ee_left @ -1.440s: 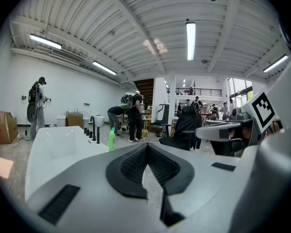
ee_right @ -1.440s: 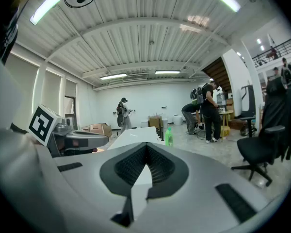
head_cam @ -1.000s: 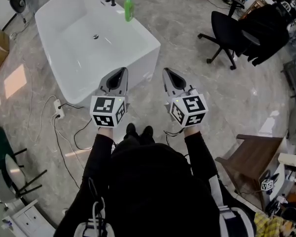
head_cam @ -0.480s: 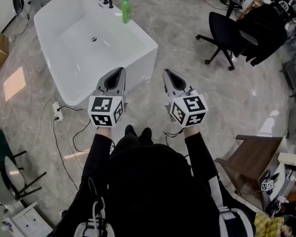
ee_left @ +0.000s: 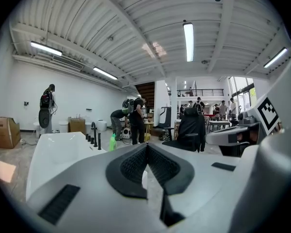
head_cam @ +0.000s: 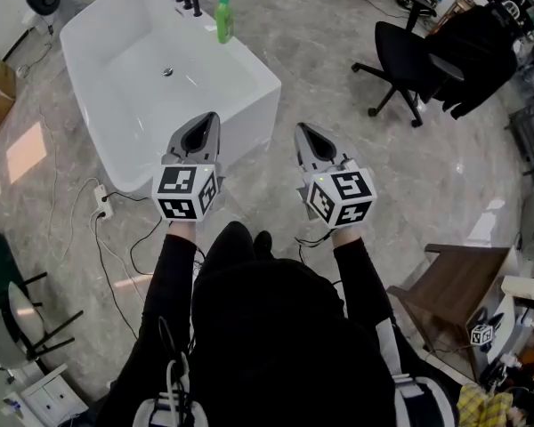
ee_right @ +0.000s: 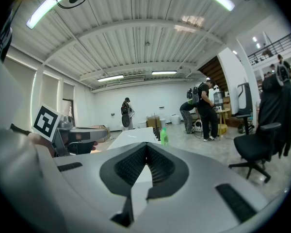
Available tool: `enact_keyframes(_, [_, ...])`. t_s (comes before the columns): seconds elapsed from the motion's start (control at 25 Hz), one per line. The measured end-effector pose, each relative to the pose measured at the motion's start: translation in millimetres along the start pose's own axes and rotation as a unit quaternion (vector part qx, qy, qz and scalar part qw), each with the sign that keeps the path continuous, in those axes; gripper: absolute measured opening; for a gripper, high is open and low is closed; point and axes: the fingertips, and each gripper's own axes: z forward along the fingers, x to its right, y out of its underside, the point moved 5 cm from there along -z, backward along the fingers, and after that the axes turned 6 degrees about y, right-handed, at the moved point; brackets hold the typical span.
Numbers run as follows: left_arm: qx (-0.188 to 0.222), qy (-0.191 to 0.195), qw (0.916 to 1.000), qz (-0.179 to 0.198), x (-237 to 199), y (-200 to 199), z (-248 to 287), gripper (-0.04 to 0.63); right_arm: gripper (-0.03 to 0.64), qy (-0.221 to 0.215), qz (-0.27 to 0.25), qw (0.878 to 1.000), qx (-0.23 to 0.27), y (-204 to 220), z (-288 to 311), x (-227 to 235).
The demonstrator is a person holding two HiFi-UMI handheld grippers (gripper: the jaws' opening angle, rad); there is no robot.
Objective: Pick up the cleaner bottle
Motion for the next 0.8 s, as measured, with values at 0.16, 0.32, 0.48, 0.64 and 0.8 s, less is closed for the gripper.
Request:
enact_keyframes(0.16, [0.005,-0.007,1.0000,0.002,-1.2,-5.9,4.4,0.008,0.002,-0.002,-0.002,1.000,0.003,-4.0,0.1,4.4])
enact_keyframes(0.32, [0.006,-0.009,0.9999,0.006,-1.8,-11.4,10.9,0.008,0.002,0.000,-0.006,1.000,0.000,-6.1,5.7,9.4])
enact_keyframes(0.48, [0.008,-0.009,0.9999,-0.001,-3.3,-12.7,16.0,0.008,0.002,-0.008,-0.015,1.000,-0.006,-6.5,14.4,12.7])
enact_keyframes(0.64, [0.009,-0.012,0.9999,-0.004,-8.2,-12.3,24.5,0.008,0.002,-0.007,-0.028,1.000,-0.010,-9.2,30.4,19.0])
enact_keyframes(0.8, [-0.003,-0.016,0.9999,0.001,-17.2,-7.1,32.9,0.008,0.002,-0.004,-0.032,0.999,-0.017,-12.7,48.2,21.7])
